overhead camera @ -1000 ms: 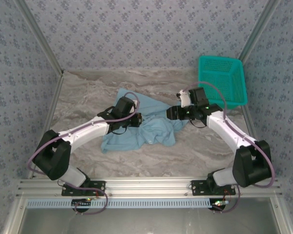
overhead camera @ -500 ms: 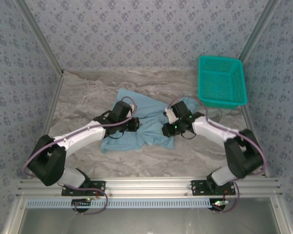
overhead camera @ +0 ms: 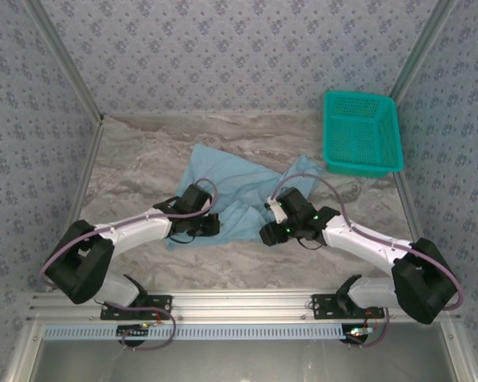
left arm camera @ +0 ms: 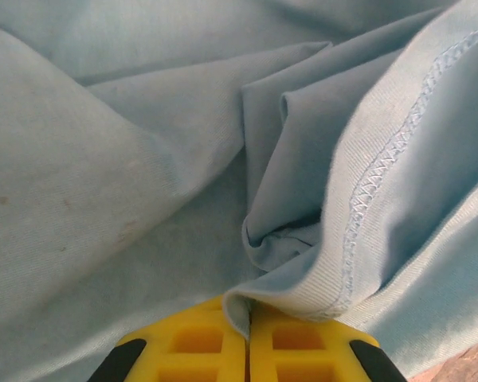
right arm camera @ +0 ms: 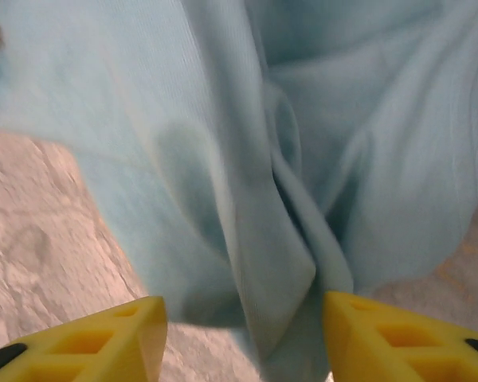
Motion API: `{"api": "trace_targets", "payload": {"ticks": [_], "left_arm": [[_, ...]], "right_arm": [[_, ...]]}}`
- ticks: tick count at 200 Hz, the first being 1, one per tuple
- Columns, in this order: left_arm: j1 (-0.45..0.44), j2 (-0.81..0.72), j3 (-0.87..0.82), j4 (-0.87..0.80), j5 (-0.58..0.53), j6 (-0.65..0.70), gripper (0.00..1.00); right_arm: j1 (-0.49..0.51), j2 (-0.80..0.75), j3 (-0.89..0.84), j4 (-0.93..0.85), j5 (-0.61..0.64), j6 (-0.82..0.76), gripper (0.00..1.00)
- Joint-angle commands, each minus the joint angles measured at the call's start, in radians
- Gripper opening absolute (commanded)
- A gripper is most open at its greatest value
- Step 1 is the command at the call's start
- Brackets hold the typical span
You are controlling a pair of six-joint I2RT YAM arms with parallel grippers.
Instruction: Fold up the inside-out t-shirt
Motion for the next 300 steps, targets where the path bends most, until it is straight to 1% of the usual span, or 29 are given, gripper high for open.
{"api": "trace_targets", "payload": {"ticks": [1, 17, 39, 59, 83, 110, 147, 175, 196, 220, 244, 291, 300], "left_arm": [[0.004, 0.007, -0.005, 0.013, 0.026, -0.003, 0.07], [0.005, 0.003, 0.002, 0.014, 0.021, 0.004, 0.07], [0.004, 0.003, 0.015, 0.007, 0.023, 0.016, 0.07], [0.005, 0.003, 0.024, 0.005, 0.022, 0.021, 0.07], [0.004, 0.000, 0.027, 0.004, 0.022, 0.024, 0.06], [0.004, -0.002, 0.032, 0.000, 0.024, 0.027, 0.06], [0.005, -0.008, 0.034, -0.007, 0.024, 0.029, 0.05], [0.004, -0.012, 0.034, -0.008, 0.026, 0.027, 0.05], [0.005, -0.014, 0.035, -0.009, 0.027, 0.029, 0.04], [0.005, -0.014, 0.034, -0.010, 0.028, 0.031, 0.04], [0.004, -0.012, 0.035, -0.009, 0.030, 0.030, 0.03], [0.004, -0.011, 0.032, -0.007, 0.031, 0.031, 0.03], [0.005, -0.012, 0.031, -0.007, 0.030, 0.031, 0.03]], "right_arm": [[-0.004, 0.015, 0.083, 0.123, 0.044, -0.044, 0.59], [-0.009, 0.052, 0.121, 0.143, 0.079, -0.106, 0.61], [-0.015, 0.139, 0.203, 0.115, 0.046, -0.222, 0.62], [-0.028, 0.230, 0.285, 0.062, -0.022, -0.332, 0.60], [-0.060, 0.321, 0.381, -0.043, -0.130, -0.438, 0.56], [-0.067, 0.374, 0.408, -0.046, -0.187, -0.462, 0.55], [-0.066, 0.437, 0.446, -0.047, -0.197, -0.482, 0.43], [-0.068, 0.454, 0.458, -0.033, -0.203, -0.484, 0.39], [-0.068, 0.463, 0.466, -0.033, -0.204, -0.488, 0.38], [-0.070, 0.464, 0.474, -0.041, -0.193, -0.495, 0.32], [-0.071, 0.466, 0.482, -0.038, -0.199, -0.497, 0.20], [-0.070, 0.464, 0.483, -0.022, -0.210, -0.501, 0.02], [-0.072, 0.461, 0.484, -0.017, -0.215, -0.497, 0.00]]}}
